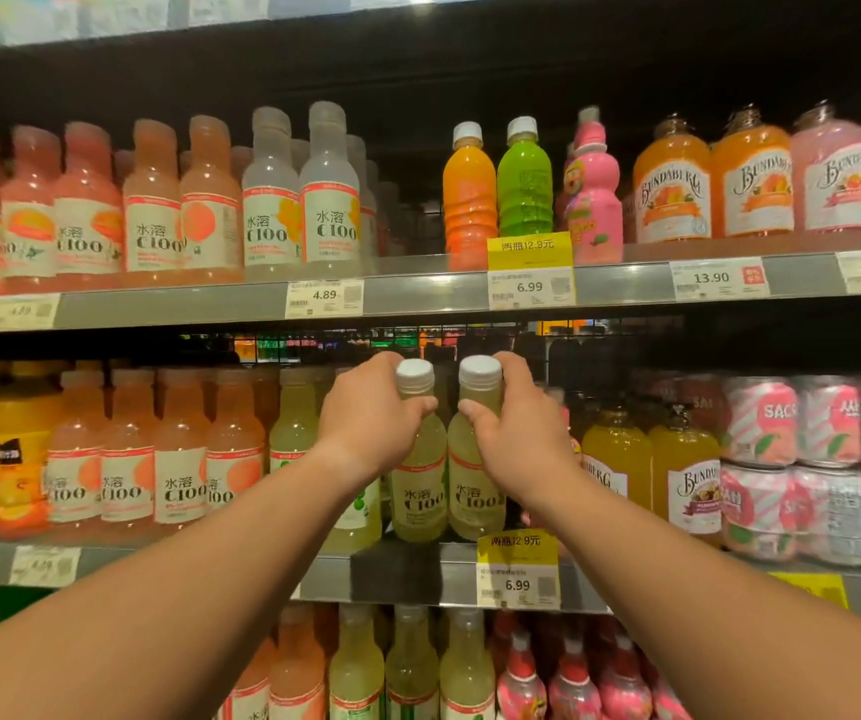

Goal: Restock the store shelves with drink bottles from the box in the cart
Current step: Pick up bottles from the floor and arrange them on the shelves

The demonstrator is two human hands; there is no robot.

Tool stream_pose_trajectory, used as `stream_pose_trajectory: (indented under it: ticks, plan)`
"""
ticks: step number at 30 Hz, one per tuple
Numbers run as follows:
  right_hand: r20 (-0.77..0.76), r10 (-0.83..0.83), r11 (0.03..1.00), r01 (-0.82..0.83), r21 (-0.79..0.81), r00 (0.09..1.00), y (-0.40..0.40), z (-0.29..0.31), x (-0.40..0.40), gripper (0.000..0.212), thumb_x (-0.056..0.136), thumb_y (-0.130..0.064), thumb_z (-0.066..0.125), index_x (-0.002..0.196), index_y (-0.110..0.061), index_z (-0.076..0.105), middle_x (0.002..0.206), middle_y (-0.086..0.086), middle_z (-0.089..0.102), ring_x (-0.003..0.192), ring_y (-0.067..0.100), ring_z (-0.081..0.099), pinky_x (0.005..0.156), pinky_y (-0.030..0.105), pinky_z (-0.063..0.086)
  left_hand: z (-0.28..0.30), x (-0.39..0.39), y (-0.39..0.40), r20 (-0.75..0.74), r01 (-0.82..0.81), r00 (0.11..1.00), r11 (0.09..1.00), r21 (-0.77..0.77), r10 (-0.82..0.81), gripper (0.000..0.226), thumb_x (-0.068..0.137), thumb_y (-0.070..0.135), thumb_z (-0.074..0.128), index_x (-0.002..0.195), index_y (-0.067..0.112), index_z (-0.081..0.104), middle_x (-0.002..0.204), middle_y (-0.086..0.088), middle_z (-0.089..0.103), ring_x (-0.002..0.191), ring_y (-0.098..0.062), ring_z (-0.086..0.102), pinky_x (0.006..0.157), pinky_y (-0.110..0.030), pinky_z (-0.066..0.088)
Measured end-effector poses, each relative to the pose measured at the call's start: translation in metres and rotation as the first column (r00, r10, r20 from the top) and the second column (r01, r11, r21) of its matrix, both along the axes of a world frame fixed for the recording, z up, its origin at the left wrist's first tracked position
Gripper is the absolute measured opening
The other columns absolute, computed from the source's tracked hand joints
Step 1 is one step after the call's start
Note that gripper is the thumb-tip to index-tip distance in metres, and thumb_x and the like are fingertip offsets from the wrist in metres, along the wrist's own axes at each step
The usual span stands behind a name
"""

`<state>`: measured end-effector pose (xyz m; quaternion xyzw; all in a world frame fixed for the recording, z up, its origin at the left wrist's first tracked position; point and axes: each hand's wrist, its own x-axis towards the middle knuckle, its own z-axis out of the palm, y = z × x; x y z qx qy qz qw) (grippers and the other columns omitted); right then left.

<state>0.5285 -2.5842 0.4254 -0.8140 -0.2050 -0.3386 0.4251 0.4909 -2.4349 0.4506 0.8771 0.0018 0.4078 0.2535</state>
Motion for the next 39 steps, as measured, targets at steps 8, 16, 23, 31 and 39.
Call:
stream_pose_trajectory:
  ticks: [8, 16, 23, 31, 39]
  plan:
    - [-0.271, -0.142, 0.989, 0.124, -0.081, 0.952, 0.005, 0.016, 0.041, 0.040, 0.090, -0.037, 0.061, 0.119, -0.012, 0.048, 0.113, 0.008, 0.059, 0.094, 0.023, 0.054, 0.071, 0.032, 0.042, 0.017, 0.037, -0.013, -0.215, -0.038, 0.975, 0.994, 0.107, 0.060, 0.040, 0.088, 0.032, 0.067, 0.121, 0.014, 0.053, 0.113, -0.006, 0.061, 0.090, -0.019, 0.051, 0.074, -0.030, 0.041]
    - [-0.288, -0.150, 0.984, 0.113, -0.141, 0.946, 0.010, 0.013, 0.053, 0.026, 0.092, -0.032, 0.059, 0.104, -0.010, 0.053, 0.099, 0.008, 0.061, 0.089, 0.025, 0.061, 0.079, 0.042, 0.055, 0.011, 0.051, -0.009, -0.276, -0.068, 0.954, 0.981, 0.183, 0.117, 0.015, 0.093, 0.018, 0.055, 0.106, 0.009, 0.059, 0.101, -0.009, 0.065, 0.083, -0.023, 0.058, 0.071, -0.030, 0.044]
    - [-0.264, -0.140, 0.988, 0.116, -0.107, 0.954, 0.011, 0.007, 0.046, 0.028, 0.091, -0.038, 0.060, 0.102, -0.016, 0.047, 0.101, 0.006, 0.060, 0.091, 0.023, 0.058, 0.075, 0.038, 0.051, -0.003, 0.049, -0.006, -0.191, -0.044, 0.978, 0.982, 0.183, 0.079, 0.022, 0.094, 0.017, 0.054, 0.114, 0.009, 0.050, 0.109, -0.017, 0.065, 0.102, -0.036, 0.062, 0.079, -0.038, 0.047]
    - [-0.352, -0.112, 0.992, 0.086, -0.088, 0.929, 0.008, 0.012, 0.035, 0.034, 0.087, -0.036, 0.066, 0.106, -0.016, 0.048, 0.100, 0.004, 0.061, 0.093, 0.022, 0.060, 0.083, 0.045, 0.054, -0.019, 0.061, 0.006, -0.067, 0.036, 0.997, 0.984, 0.176, -0.025, 0.025, 0.095, 0.023, 0.056, 0.113, 0.012, 0.043, 0.097, -0.012, 0.062, 0.089, -0.033, 0.062, 0.063, -0.035, 0.040]
    - [-0.519, -0.336, 0.906, 0.120, -0.405, 0.786, 0.021, 0.059, 0.007, 0.028, 0.087, -0.031, 0.068, 0.102, -0.009, 0.058, 0.096, 0.005, 0.066, 0.087, 0.018, 0.063, 0.077, 0.032, 0.053, -0.005, 0.045, 0.019, -0.269, 0.176, 0.956, 0.959, 0.222, -0.113, 0.027, 0.094, 0.023, 0.057, 0.117, 0.020, 0.043, 0.081, 0.004, 0.043, 0.073, -0.016, 0.049, 0.063, -0.028, 0.047]
